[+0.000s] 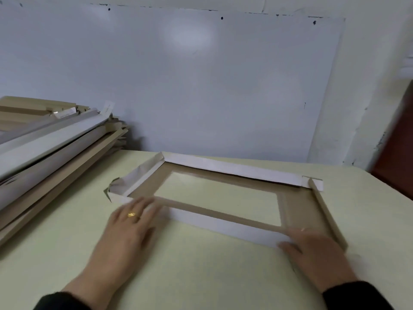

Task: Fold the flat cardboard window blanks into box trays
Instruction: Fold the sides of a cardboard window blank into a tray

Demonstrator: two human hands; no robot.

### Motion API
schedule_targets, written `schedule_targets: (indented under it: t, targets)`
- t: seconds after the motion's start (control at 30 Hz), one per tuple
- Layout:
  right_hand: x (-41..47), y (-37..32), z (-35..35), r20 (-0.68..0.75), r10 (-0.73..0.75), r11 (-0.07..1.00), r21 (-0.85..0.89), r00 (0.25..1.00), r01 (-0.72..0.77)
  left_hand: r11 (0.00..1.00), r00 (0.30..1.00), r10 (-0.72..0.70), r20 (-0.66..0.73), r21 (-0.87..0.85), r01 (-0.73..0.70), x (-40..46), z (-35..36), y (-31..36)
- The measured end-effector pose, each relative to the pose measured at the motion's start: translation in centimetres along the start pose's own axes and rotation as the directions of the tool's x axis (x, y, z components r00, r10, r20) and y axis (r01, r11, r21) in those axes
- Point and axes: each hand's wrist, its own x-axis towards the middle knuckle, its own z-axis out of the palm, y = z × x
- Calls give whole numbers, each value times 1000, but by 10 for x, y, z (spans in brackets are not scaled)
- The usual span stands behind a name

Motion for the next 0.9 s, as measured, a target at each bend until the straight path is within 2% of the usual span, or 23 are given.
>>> schedule_targets:
  t: [0.07,0.17,0.27,0.4,0.53,0.6,0.63,0.67,0.77,0.87,0.9]
  targets:
    - [-1,-35,-2,15,-72,997,4,997,72,989,991,119,68,-93,-113,0,3,29]
    - [-7,-80,-5,-16,-192,976,103,981,193,932,949,293,114,-257,-257,-2,11,67]
    - [-16,-106,-8,-33,-314,918,247,949,312,899,922,331,198,-364,-245,0,14,79]
    - [-21,-87,-31,41,-450,790,484,892,376,913,933,313,177,-328,-244,3,13,59]
    - [-17,-39,-37,82,-444,864,304,892,402,937,950,230,209,-311,-158,8,14,41]
    - [-19,-25,-38,103,-444,880,234,890,412,935,961,153,231,-349,-65,10,20,31]
    - [-20,-19,-37,109,-471,880,134,876,456,927,964,108,244,-375,-9,11,22,26]
    - [-21,-17,-35,78,-477,878,72,875,473,915,965,69,251,-402,39,11,23,23]
    - [-30,-29,-23,-134,-497,867,-29,857,498,910,976,-3,217,-404,93,12,15,25]
    - [-32,-51,-9,-241,-570,821,-155,785,549,930,998,-55,31,-361,63,9,-4,34]
    - [-31,-59,-7,-278,-578,815,-157,767,557,929,1000,-27,-7,-370,22,6,-12,41]
